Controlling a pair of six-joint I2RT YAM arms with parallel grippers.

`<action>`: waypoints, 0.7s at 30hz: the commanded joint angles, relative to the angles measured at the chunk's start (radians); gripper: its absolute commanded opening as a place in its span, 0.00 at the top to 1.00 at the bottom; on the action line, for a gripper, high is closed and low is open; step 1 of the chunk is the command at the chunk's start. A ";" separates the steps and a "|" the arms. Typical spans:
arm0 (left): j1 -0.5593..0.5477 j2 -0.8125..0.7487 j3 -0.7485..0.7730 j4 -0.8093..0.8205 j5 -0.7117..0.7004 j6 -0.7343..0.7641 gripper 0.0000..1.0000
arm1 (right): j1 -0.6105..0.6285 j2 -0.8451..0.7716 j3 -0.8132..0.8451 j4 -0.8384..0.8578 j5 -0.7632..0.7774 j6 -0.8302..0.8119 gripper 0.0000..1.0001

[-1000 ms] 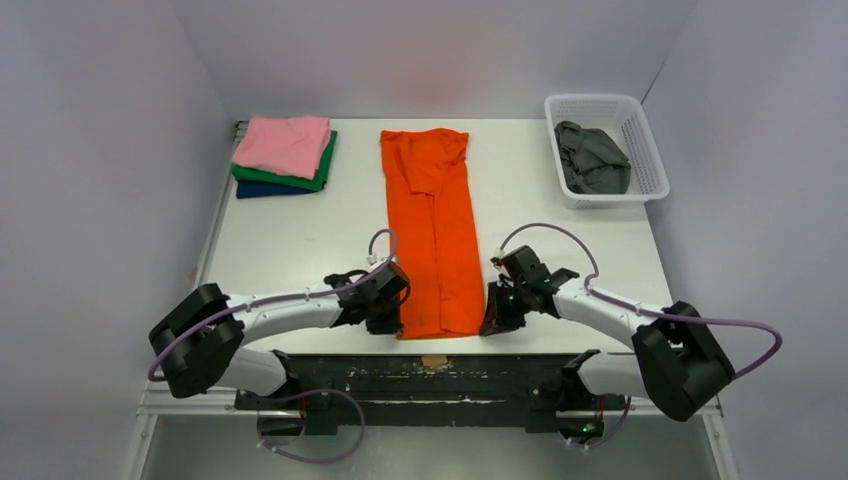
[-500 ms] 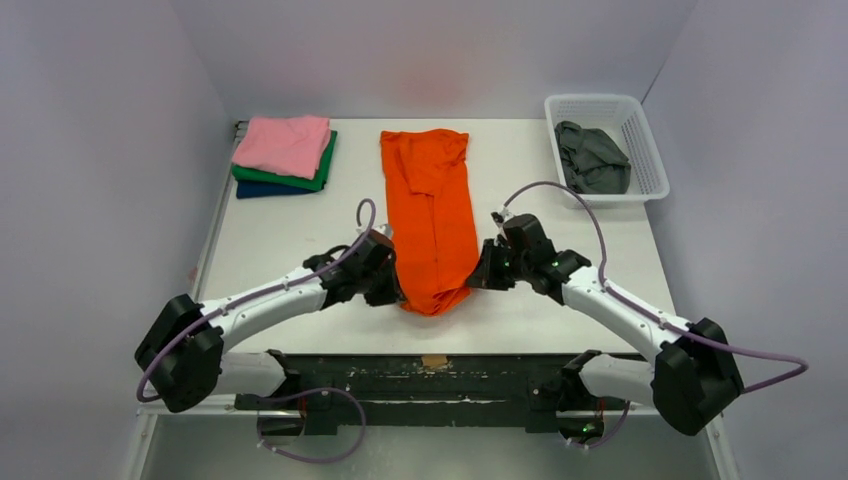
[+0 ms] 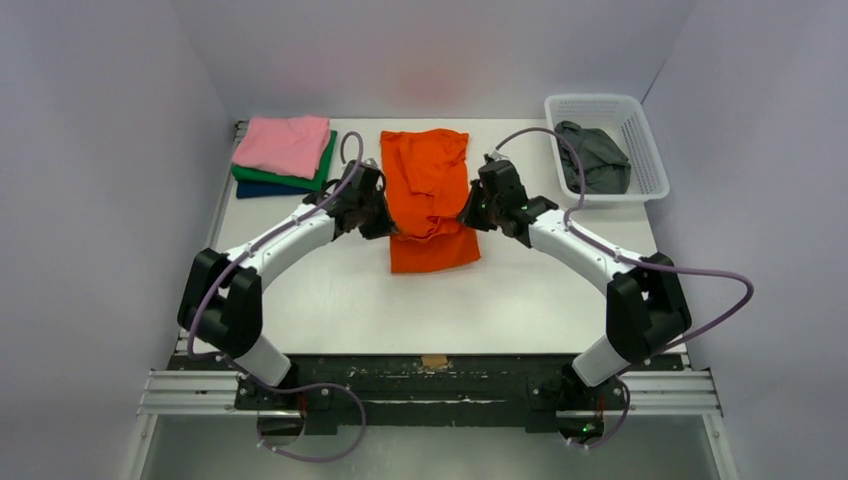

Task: Fold and stack the t-shirts
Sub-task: Fold the folded rectangular tshirt in 1/3 of the way

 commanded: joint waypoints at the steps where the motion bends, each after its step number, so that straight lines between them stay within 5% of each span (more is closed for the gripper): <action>1: 0.037 0.066 0.115 -0.038 -0.011 0.052 1.00 | -0.039 0.048 0.078 0.075 0.043 -0.050 1.00; 19: 0.136 0.385 0.442 -0.123 -0.024 0.088 1.00 | -0.174 0.395 0.314 0.228 -0.167 -0.143 1.00; 21: 0.149 0.419 0.474 -0.126 -0.029 0.088 0.94 | -0.184 0.443 0.349 0.228 -0.172 -0.143 0.99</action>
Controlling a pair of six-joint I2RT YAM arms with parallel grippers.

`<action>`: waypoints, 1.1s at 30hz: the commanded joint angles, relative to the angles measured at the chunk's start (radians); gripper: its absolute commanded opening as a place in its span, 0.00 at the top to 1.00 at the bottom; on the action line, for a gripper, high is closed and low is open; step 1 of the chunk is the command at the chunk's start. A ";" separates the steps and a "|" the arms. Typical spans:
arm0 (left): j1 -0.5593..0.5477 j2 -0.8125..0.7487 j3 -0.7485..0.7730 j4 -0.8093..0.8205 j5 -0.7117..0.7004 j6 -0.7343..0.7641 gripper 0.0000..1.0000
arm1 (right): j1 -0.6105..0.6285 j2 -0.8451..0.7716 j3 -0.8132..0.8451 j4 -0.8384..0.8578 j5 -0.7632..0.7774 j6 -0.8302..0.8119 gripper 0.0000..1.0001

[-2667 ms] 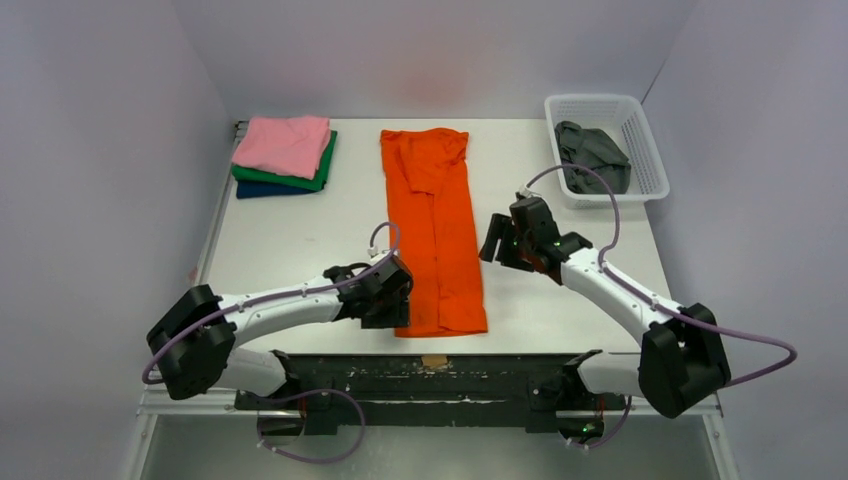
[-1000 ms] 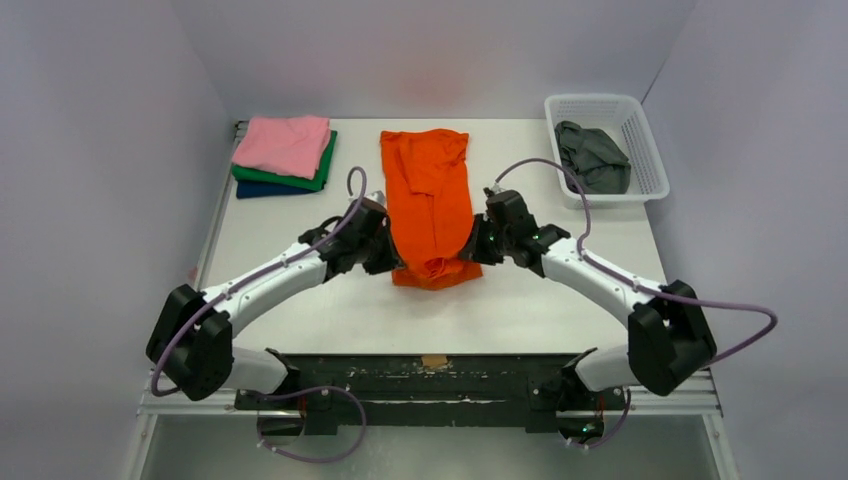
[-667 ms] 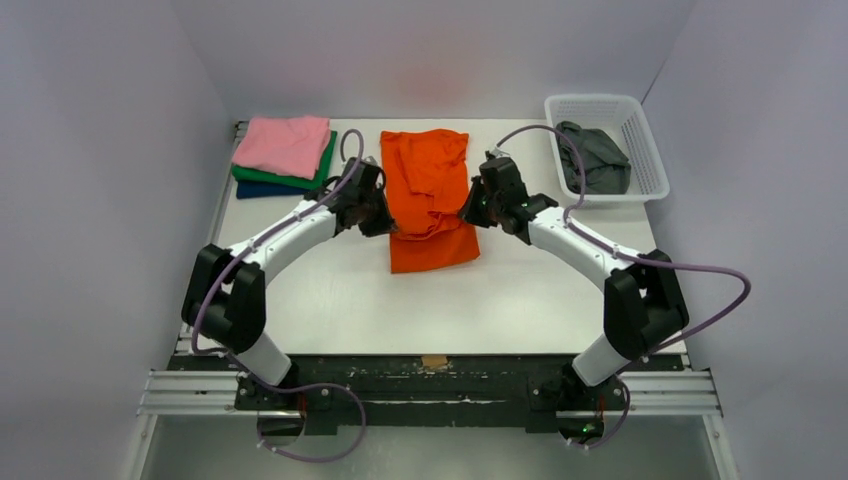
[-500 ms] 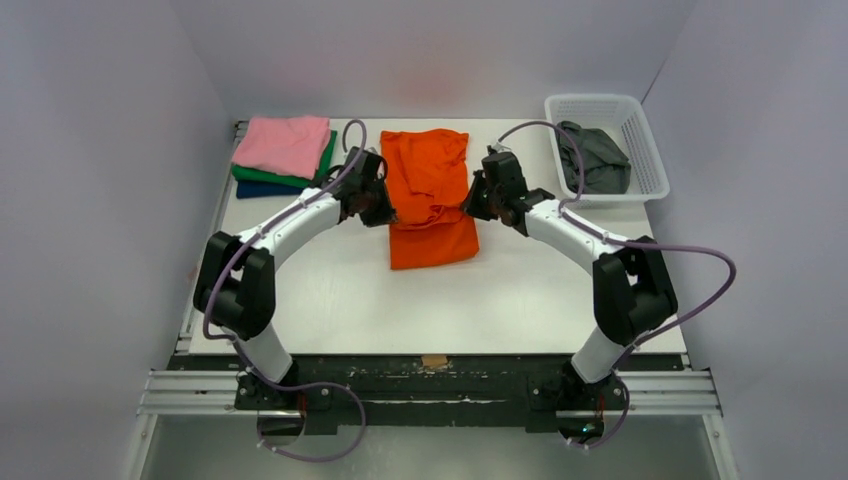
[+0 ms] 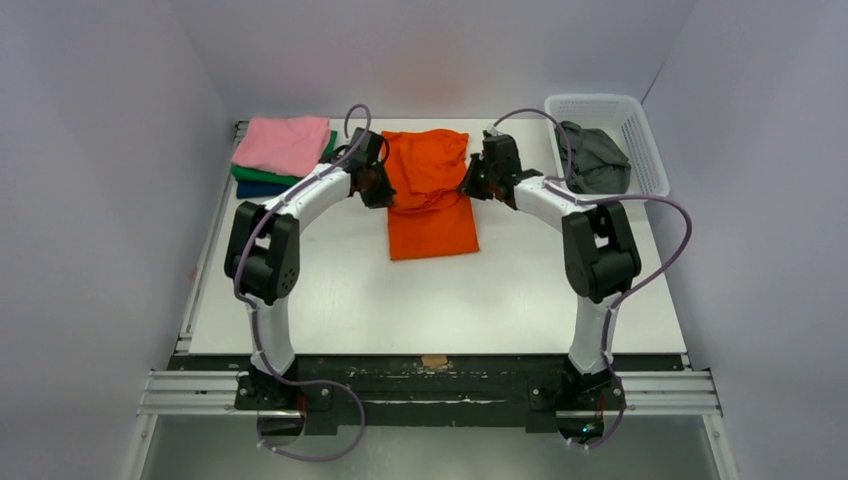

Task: Fold and stack the t-shirts
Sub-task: Fold the folded rectangular tshirt in 1/3 of the way

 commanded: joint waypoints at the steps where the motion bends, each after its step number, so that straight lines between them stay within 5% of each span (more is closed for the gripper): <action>1: 0.031 0.055 0.110 -0.031 -0.015 0.025 0.88 | -0.024 0.068 0.114 0.051 -0.043 -0.033 0.93; 3: 0.046 0.084 0.159 -0.049 0.002 0.037 0.70 | -0.040 0.093 0.141 0.060 -0.052 -0.031 0.76; 6: 0.060 0.096 0.221 -0.088 0.011 0.051 0.30 | -0.056 0.104 0.196 0.032 -0.079 -0.042 0.50; 10: 0.062 -0.036 0.095 -0.033 0.040 0.057 0.05 | -0.055 -0.016 0.058 0.063 -0.069 -0.060 0.21; 16: 0.036 -0.198 -0.218 0.068 0.096 0.022 0.01 | -0.050 -0.136 -0.150 0.079 -0.093 -0.059 0.22; 22: -0.021 -0.298 -0.438 0.125 0.108 -0.025 0.00 | -0.012 -0.086 -0.127 0.134 -0.257 -0.059 0.24; 33: -0.046 -0.334 -0.533 0.141 0.073 -0.056 0.00 | 0.019 0.232 0.248 0.192 -0.206 -0.023 0.25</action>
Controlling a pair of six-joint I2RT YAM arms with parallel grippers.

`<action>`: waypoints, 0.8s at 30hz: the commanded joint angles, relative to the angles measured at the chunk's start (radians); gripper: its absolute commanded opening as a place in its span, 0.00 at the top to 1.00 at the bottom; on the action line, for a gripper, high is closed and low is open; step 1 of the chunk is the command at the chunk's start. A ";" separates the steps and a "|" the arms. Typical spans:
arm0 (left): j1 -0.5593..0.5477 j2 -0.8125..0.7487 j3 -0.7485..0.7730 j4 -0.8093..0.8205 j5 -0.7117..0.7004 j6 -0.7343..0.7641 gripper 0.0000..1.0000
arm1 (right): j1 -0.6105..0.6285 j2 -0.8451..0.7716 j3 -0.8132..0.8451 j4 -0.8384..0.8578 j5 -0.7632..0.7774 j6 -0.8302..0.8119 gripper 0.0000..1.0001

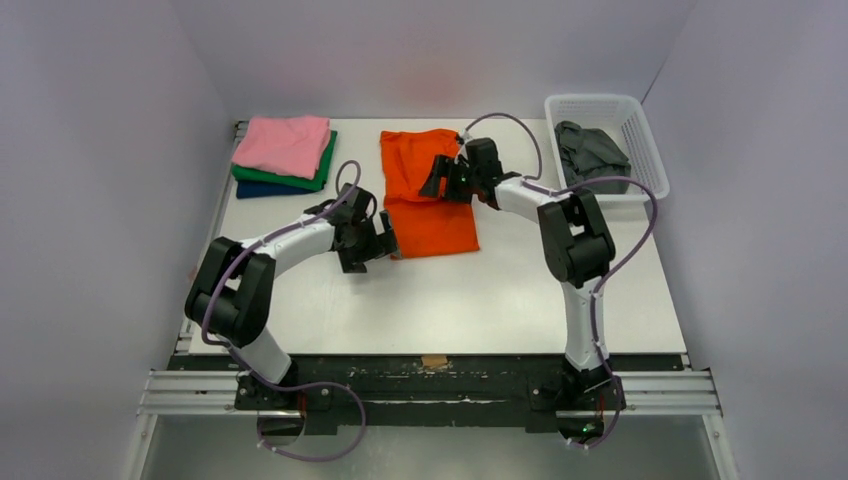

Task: Fold and stack the t-shirts
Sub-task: Fold the folded rectangular tshirt in 1/3 of the way, then grab one side of the 2/3 rectangular tshirt with both arms

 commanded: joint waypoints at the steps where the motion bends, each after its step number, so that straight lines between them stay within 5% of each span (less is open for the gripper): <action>1: -0.004 -0.041 0.000 0.051 -0.013 -0.019 0.00 | -0.027 0.100 0.224 0.039 0.054 0.016 0.25; 4: -0.003 -0.033 0.015 0.047 -0.015 -0.017 0.00 | -0.050 0.161 0.340 -0.020 0.022 0.034 0.26; 8: -0.003 0.001 0.055 0.050 -0.019 -0.014 0.04 | -0.058 0.066 0.216 -0.001 0.039 0.022 0.26; 16: -0.004 0.105 0.119 0.057 0.002 -0.002 0.41 | -0.064 -0.259 -0.182 -0.084 0.237 0.003 0.26; 24: -0.007 0.194 0.148 0.074 0.024 -0.004 0.74 | -0.065 -0.318 -0.305 -0.158 0.247 0.041 0.34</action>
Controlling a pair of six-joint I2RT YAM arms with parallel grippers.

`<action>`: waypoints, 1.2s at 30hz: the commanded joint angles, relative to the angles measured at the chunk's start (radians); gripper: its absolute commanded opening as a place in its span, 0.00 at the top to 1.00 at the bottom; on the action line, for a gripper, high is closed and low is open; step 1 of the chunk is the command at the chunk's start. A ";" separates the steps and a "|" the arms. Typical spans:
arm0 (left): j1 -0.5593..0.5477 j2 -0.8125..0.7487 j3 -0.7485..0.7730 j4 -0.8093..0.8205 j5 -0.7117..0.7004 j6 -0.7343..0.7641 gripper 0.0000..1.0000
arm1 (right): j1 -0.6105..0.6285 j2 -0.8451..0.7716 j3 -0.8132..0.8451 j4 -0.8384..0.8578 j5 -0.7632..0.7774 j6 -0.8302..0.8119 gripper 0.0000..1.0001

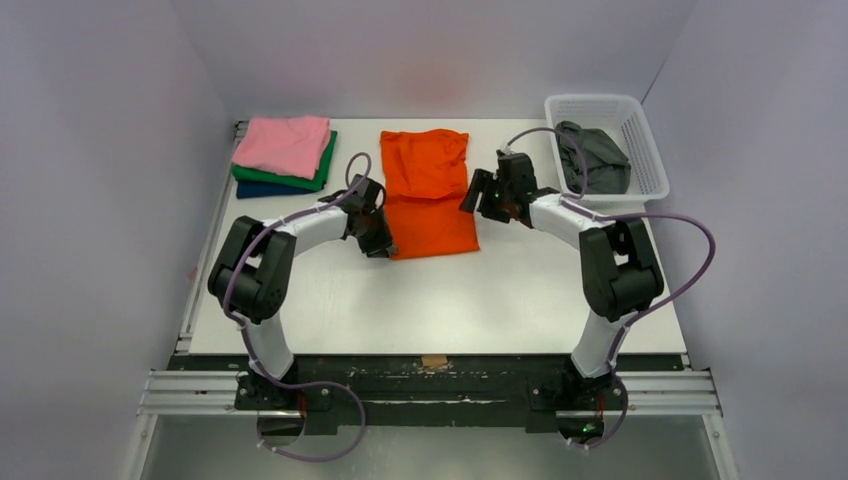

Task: Fold and stack the t-shirts
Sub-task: Grab one side of the 2/3 rectangular tshirt with both arms

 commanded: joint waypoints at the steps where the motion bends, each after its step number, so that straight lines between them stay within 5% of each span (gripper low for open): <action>1: -0.006 0.049 0.036 0.026 0.013 0.001 0.78 | 0.001 -0.020 -0.057 -0.060 0.036 0.020 0.35; 4: -0.005 0.072 0.040 0.027 0.029 0.005 1.00 | 0.002 -0.028 -0.091 -0.087 0.035 0.033 0.41; 21: -0.017 0.001 -0.027 0.042 0.017 0.007 1.00 | 0.028 -0.104 -0.256 -0.084 0.012 0.082 0.62; 25: -0.017 0.006 -0.034 0.056 0.023 0.001 1.00 | 0.039 -0.085 -0.263 -0.071 -0.018 0.090 0.76; 29: -0.017 0.009 -0.045 0.064 0.042 -0.005 1.00 | 0.044 -0.072 -0.264 -0.051 -0.002 0.092 1.00; 36: -0.048 -0.195 -0.184 0.047 0.047 -0.023 1.00 | 0.076 -0.288 -0.388 -0.087 -0.061 0.097 1.00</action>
